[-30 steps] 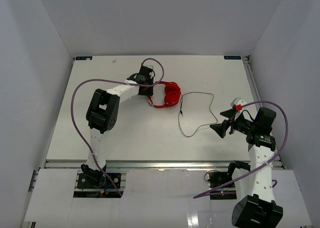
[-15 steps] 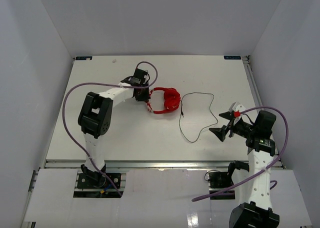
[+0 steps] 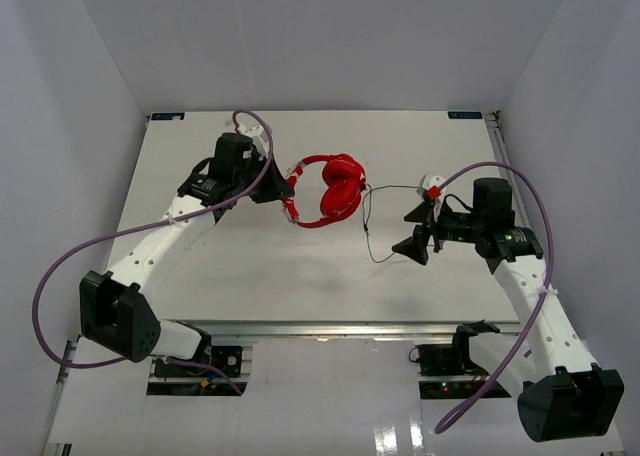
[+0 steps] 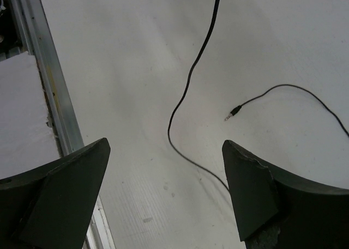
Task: Wrap the headphones
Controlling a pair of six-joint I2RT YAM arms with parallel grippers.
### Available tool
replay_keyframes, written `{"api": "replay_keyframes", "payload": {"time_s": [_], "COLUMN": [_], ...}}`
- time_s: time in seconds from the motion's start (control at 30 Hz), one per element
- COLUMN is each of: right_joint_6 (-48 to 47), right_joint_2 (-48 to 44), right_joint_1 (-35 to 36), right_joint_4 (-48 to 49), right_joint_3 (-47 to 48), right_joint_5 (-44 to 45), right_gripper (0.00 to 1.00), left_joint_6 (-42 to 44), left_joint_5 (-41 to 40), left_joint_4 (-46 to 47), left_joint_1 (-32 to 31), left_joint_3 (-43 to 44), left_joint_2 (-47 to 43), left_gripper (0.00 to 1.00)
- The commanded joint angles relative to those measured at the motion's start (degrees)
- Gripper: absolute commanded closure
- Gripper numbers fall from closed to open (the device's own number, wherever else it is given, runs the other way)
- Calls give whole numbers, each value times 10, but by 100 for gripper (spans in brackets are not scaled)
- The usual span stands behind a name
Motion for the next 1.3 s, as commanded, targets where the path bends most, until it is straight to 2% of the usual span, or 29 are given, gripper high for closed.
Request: {"api": "replay_keyframes", "payload": {"time_s": [0.0,0.13,0.3,0.43,0.57,0.7,0.8,0.93,1.27], "right_joint_6": [-18,-62,-131,-103,-59,-57,-84,-159,-193], "right_joint_2": [22,44,94,110,123,134,122,92,34], "right_joint_1": [20,31,70,97,125,132,144,160,163], "right_joint_4": [50,115,145,199,268,288,280,208,89], "right_joint_3": [44,14,-8,-25,-49,-70,-104,-123,-85], "right_joint_5": [-54,-132,-143,-142,-85,-82,-99,-112,-100], "right_gripper": [10,10,10,9,7,0,13,34,62], "left_joint_6": [-42,-60,-82,-97,-109,-121,-140,-182,-304], "left_joint_5": [37,55,73,84,90,82,73,60,1], "left_joint_4": [-9,-12,-15,-19,-21,-20,-11,30,155], "left_joint_1": [1,1,1,1,1,1,1,1,2], "left_joint_3": [-3,5,8,16,25,30,35,42,35], "left_joint_2": [-42,-63,-88,-105,-120,-141,-151,-161,-157], "left_gripper": [100,100,100,100,100,100,100,100,100]}}
